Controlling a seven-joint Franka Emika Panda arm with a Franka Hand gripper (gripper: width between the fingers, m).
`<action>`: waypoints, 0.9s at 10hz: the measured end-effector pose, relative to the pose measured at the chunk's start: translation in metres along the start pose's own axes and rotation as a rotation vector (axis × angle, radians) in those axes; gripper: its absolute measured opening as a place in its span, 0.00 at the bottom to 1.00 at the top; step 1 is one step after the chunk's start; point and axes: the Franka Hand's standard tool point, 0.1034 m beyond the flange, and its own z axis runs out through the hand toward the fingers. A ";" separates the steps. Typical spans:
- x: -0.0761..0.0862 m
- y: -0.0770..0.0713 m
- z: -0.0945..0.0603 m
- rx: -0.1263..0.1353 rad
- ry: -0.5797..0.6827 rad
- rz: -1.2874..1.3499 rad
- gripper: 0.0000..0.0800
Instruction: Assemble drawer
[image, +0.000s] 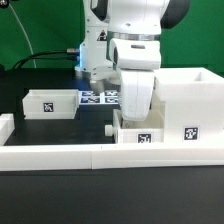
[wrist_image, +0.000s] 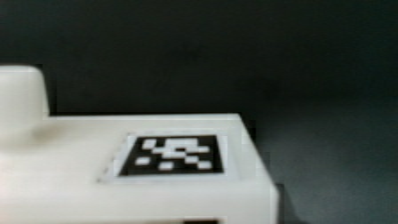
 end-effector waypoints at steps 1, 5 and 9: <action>0.000 0.000 0.000 0.000 0.000 0.000 0.05; 0.002 0.000 0.000 -0.005 -0.005 -0.029 0.05; 0.001 0.001 0.000 -0.028 -0.010 -0.032 0.05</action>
Offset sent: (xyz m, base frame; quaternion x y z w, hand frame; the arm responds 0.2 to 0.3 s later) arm -0.0057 0.0066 -0.0091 -0.0071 0.0020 -0.0985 0.9951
